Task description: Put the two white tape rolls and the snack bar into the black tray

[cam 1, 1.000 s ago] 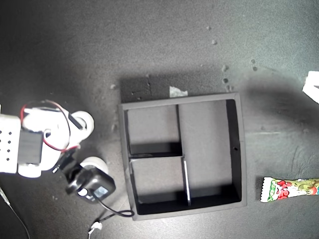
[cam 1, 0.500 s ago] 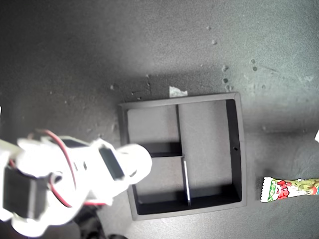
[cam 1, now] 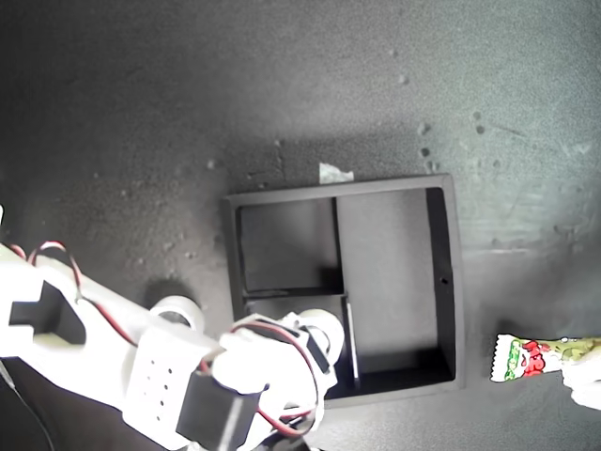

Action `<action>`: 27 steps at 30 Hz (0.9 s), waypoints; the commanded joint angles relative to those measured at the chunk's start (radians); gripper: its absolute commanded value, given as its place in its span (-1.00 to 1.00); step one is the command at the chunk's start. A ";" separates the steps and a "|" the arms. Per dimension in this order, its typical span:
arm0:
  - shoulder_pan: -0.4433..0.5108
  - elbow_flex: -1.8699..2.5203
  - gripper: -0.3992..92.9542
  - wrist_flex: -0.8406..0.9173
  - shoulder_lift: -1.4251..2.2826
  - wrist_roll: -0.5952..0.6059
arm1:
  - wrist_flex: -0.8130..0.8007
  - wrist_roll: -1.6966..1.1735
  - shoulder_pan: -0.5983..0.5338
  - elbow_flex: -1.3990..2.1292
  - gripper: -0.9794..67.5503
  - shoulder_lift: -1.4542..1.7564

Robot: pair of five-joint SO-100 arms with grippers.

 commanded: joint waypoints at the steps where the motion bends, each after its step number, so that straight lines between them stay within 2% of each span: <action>1: 0.037 -0.057 -0.99 0.017 0.012 -0.040 | -0.138 0.172 -0.074 0.077 -0.30 0.000; 3: 0.055 -0.055 -0.93 0.017 0.015 -0.058 | -0.262 0.227 -0.104 0.167 -0.19 -0.002; 5: 0.077 -0.055 -0.77 0.017 0.025 -0.071 | -0.377 0.288 -0.135 0.264 -0.08 -0.002; 8: 0.100 -0.057 -0.67 0.017 0.051 -0.089 | -0.506 0.345 -0.173 0.376 -0.03 -0.002; 14: 0.103 -0.057 -0.62 0.017 0.069 -0.103 | -0.578 0.439 -0.245 0.551 0.04 -0.002; 19: 0.046 0.123 -0.63 0.020 0.241 -0.044 | -0.638 0.474 -0.273 0.646 -0.01 -0.003; 21: 0.002 0.331 -0.64 0.020 0.433 -0.014 | -0.640 0.469 -0.265 0.673 -0.13 -0.003; 24: -0.054 0.643 -0.65 0.020 0.744 -0.034 | -0.660 0.448 -0.233 0.716 -0.62 -0.003; 26: -0.055 0.841 -0.65 0.020 0.927 -0.101 | -0.664 0.443 -0.212 0.732 -0.96 -0.003; 27: -0.041 0.937 -0.65 0.020 1.008 -0.143 | -0.664 0.440 -0.202 0.735 -0.97 -0.003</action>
